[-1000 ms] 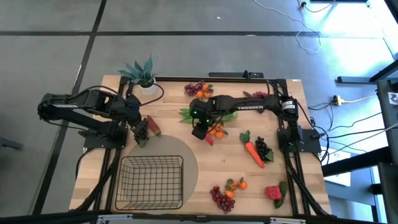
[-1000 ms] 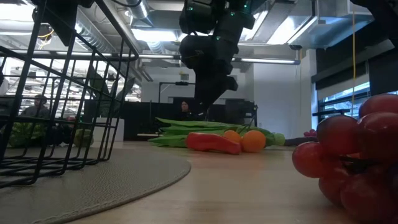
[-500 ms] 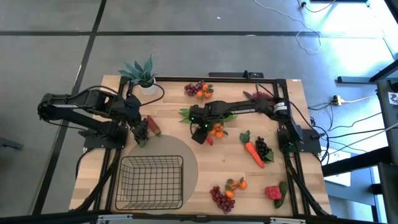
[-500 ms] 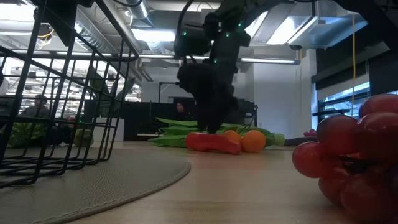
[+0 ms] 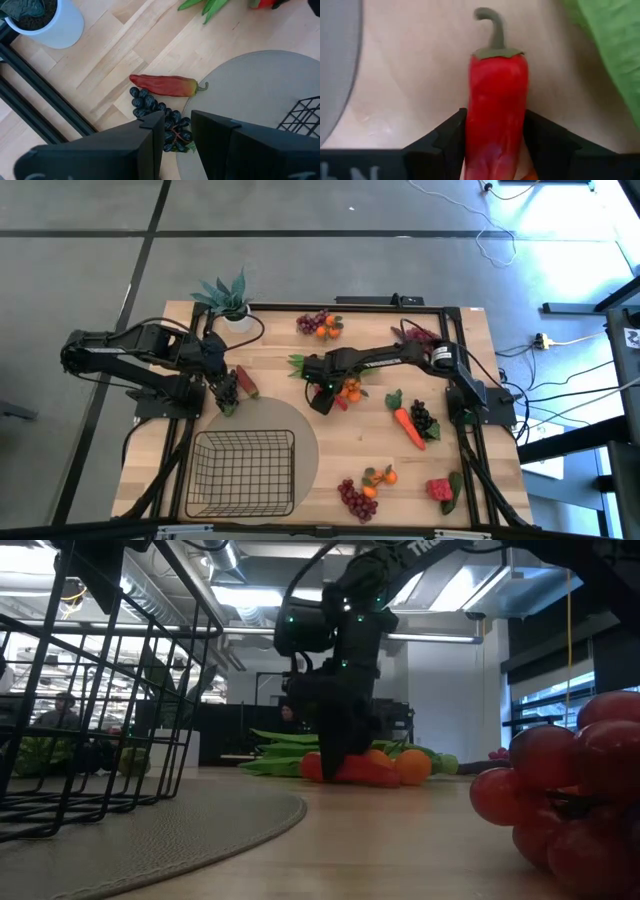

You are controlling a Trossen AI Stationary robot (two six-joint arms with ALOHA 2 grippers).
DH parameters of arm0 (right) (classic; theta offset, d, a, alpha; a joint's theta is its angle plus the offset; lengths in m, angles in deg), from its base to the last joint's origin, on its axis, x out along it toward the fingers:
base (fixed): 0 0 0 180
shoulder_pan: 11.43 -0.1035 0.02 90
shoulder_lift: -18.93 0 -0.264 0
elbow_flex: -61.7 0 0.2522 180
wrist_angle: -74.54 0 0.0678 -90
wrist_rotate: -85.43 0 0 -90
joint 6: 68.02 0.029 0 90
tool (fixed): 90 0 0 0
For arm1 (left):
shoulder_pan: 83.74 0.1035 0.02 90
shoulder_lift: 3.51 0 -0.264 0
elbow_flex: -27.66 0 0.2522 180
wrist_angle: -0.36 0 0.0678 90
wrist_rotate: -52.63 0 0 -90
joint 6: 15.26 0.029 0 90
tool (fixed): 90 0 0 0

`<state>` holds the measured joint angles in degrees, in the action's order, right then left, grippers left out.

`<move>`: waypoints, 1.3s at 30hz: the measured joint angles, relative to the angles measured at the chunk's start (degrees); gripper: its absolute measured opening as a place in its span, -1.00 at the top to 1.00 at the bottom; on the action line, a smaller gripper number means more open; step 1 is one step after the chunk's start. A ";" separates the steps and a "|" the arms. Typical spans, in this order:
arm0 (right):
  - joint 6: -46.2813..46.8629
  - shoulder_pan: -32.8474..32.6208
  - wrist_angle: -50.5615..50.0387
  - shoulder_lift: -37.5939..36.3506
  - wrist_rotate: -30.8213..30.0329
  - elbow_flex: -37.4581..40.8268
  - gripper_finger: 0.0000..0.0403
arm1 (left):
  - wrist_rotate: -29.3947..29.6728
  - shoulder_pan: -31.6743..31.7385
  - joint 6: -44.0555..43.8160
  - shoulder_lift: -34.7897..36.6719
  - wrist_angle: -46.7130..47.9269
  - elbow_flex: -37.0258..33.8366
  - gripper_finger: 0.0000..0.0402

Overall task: Build produce basket
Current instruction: Put the red chilli pepper into the wire basket

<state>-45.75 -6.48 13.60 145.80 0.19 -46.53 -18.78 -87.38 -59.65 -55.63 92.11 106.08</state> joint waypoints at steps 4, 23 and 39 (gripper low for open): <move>0.19 -0.02 -0.14 -0.08 0.00 -0.11 0.26 | -0.02 -0.02 -0.01 0.00 -0.02 0.00 0.58; 1.65 -0.73 -11.96 0.07 -1.63 -20.10 0.66 | -0.02 -0.01 4.29 0.00 -0.02 -0.01 0.58; 8.96 -10.78 -3.65 -0.11 -12.13 -38.34 0.66 | 1.84 -3.50 18.18 4.91 -4.80 -0.04 0.58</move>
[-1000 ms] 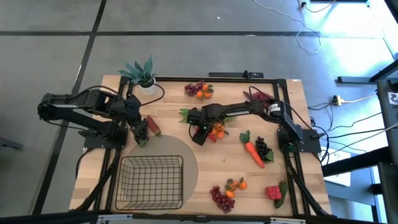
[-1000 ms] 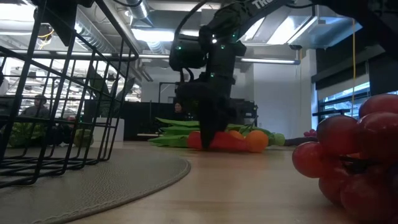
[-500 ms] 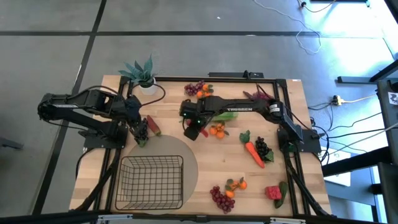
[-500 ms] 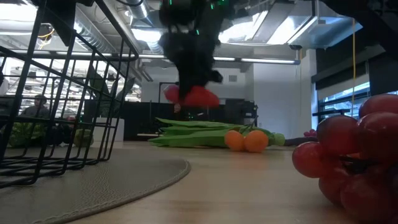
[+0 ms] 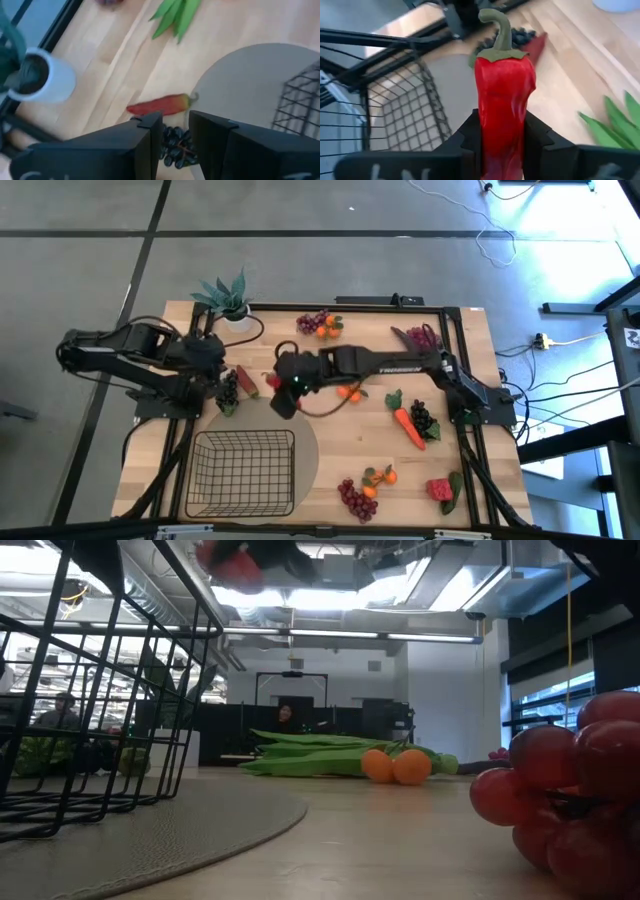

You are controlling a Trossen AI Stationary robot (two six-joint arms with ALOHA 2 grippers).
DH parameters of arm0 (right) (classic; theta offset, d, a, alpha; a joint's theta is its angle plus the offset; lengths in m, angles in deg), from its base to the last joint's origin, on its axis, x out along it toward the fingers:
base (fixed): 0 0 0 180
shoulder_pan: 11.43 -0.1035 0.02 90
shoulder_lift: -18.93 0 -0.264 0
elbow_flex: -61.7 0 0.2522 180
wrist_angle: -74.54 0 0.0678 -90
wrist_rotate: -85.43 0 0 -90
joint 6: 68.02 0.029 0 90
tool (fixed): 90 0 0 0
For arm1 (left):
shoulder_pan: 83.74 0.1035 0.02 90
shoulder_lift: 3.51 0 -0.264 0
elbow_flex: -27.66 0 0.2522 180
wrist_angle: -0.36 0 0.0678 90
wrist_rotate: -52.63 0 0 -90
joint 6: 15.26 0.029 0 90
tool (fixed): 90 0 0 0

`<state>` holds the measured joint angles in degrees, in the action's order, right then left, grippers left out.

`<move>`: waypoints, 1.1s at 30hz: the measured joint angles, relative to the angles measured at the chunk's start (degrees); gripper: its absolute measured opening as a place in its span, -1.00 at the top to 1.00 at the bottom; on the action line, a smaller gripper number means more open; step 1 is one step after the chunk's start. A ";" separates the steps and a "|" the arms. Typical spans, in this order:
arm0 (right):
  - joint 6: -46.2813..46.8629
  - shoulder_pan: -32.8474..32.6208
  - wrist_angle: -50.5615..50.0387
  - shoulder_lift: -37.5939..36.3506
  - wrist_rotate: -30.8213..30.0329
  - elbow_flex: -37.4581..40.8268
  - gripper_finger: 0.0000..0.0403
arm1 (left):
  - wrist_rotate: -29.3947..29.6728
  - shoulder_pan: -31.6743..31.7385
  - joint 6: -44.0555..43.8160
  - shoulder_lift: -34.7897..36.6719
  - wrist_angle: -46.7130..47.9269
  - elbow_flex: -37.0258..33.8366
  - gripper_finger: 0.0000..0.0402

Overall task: Build produce basket
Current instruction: Put the red chilli pepper into the wire basket

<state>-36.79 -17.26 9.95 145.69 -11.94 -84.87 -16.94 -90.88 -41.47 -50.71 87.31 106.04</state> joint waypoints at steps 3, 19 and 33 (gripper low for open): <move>-1.56 -1.50 2.53 0.00 -2.23 0.00 0.66 | -0.07 -2.53 1.33 2.09 -0.98 0.00 0.58; -2.26 -9.83 20.72 7.15 -6.41 0.00 0.66 | -0.64 -15.69 1.49 6.82 -7.35 0.00 0.58; -3.33 -11.99 25.61 15.77 -5.12 0.13 0.66 | -0.61 -22.67 4.35 6.78 -7.33 0.00 0.58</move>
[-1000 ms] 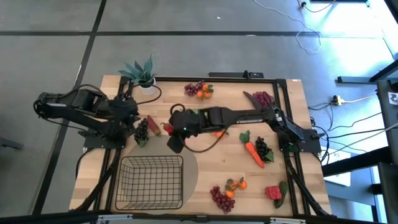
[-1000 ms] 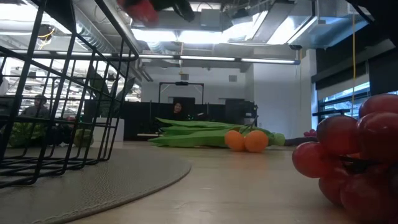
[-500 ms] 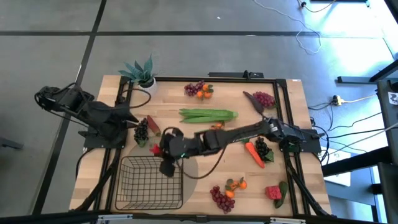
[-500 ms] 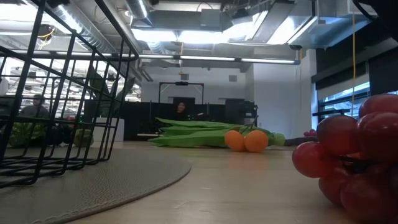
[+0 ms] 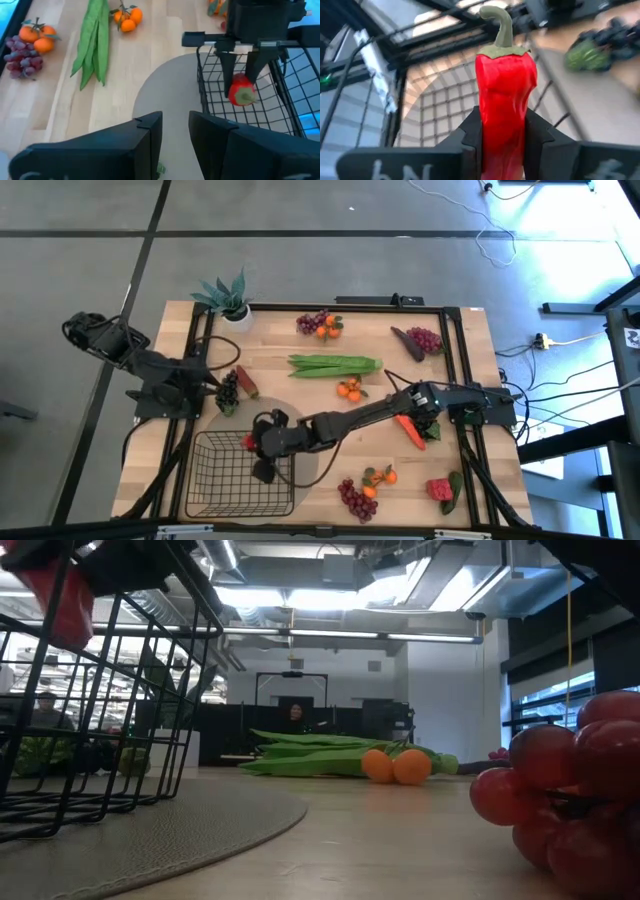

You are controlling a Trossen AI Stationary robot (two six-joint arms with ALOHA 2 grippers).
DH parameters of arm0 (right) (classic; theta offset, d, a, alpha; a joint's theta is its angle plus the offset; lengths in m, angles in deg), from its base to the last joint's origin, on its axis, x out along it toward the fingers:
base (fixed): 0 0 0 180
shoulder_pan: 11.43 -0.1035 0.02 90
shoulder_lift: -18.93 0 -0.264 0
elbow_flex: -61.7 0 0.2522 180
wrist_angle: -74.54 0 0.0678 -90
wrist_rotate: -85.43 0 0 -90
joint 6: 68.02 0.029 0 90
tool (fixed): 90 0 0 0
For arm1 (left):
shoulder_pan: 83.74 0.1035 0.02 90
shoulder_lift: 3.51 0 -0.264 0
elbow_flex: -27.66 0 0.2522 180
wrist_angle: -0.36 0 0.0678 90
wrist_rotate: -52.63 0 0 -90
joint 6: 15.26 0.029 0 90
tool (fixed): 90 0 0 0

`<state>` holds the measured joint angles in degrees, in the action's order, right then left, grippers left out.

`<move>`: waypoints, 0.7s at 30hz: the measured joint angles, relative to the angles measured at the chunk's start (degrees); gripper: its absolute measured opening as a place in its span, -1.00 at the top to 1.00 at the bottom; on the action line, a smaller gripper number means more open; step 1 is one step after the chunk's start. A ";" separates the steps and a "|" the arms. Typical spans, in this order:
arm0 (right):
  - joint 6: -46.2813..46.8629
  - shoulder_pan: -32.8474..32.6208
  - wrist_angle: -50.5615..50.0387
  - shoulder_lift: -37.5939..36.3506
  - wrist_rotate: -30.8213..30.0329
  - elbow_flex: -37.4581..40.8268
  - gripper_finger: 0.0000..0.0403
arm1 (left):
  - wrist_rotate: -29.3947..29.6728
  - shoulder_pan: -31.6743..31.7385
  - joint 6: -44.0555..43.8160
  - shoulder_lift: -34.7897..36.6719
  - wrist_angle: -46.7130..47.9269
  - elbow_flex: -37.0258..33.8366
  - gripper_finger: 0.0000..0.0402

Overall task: Build produce basket
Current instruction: Put the red chilli pepper into the wire basket

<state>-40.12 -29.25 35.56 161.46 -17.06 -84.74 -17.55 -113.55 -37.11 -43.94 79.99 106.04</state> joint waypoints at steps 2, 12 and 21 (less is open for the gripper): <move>-0.16 -0.21 -0.07 0.55 0.92 -0.07 0.66 | 0.00 -0.49 0.01 0.00 -0.01 0.00 0.58; 0.22 -0.25 -8.02 1.04 5.07 -0.09 0.66 | 0.00 -1.41 0.03 0.02 0.06 0.00 0.58; 0.33 -0.29 -9.81 1.47 5.22 -0.02 0.66 | 0.02 -1.41 0.06 0.00 0.09 0.00 0.58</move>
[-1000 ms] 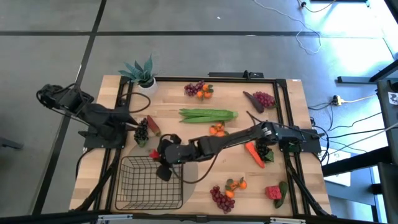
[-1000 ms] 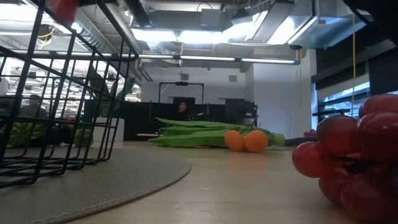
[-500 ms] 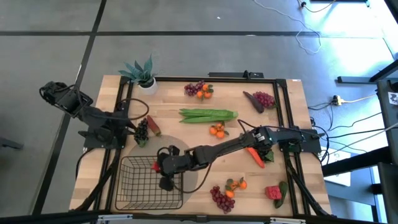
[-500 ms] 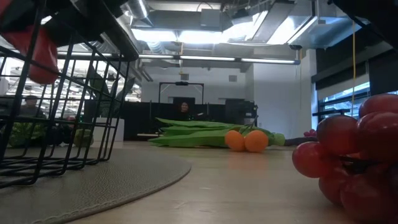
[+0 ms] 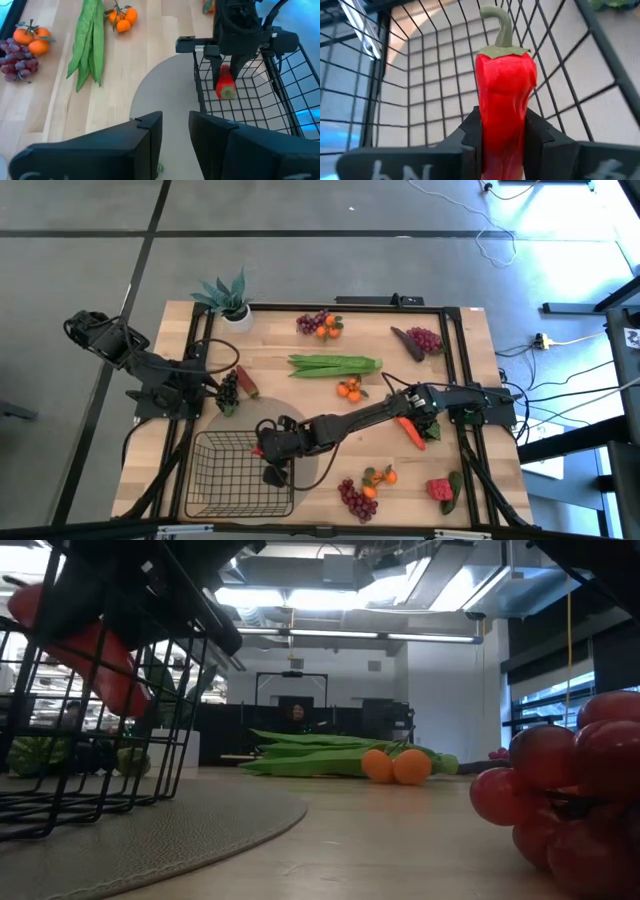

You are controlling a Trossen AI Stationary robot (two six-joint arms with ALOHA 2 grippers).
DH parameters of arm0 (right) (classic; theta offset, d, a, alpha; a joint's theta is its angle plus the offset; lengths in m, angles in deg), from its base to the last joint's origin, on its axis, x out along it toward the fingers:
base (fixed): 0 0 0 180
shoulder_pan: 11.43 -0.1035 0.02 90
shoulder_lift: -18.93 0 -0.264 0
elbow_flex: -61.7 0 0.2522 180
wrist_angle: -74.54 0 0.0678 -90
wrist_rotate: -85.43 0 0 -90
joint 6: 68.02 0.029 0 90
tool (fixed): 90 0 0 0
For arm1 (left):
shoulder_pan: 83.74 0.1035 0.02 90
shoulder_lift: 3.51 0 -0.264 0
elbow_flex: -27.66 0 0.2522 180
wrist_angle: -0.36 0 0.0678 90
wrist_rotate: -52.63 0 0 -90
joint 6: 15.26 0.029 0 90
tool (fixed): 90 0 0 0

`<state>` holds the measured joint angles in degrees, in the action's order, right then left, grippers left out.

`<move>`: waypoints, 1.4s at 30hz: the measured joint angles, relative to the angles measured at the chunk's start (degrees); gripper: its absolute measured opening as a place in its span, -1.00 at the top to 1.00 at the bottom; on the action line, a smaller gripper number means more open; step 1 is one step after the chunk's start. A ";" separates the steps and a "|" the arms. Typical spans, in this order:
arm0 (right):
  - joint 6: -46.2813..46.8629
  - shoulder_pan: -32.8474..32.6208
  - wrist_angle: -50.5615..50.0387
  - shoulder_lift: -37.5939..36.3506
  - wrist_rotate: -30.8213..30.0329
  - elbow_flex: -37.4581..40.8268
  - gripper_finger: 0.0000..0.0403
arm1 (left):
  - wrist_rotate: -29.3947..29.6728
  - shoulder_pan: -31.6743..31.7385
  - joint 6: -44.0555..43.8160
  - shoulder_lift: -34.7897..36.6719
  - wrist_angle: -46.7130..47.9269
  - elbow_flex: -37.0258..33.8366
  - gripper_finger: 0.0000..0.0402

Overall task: Build produce basket
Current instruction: Put the red chilli pepper into the wire basket, then put the carrot into the wire basket

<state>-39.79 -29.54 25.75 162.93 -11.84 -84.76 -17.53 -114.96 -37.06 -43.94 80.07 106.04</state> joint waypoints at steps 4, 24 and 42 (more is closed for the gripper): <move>-0.07 0.00 -0.24 0.00 0.00 0.00 0.66 | 0.00 0.00 0.00 0.02 0.00 0.00 0.58; 1.41 0.02 -0.72 0.00 -0.03 0.00 0.42 | 0.00 0.00 -0.04 0.00 0.02 0.04 0.58; 1.37 0.04 -0.81 0.00 0.42 0.00 0.18 | -5.41 0.02 0.55 0.00 0.02 0.04 0.58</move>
<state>-38.42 -29.50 24.94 162.93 -11.43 -84.76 -22.94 -114.94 -36.51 -43.94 80.09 106.08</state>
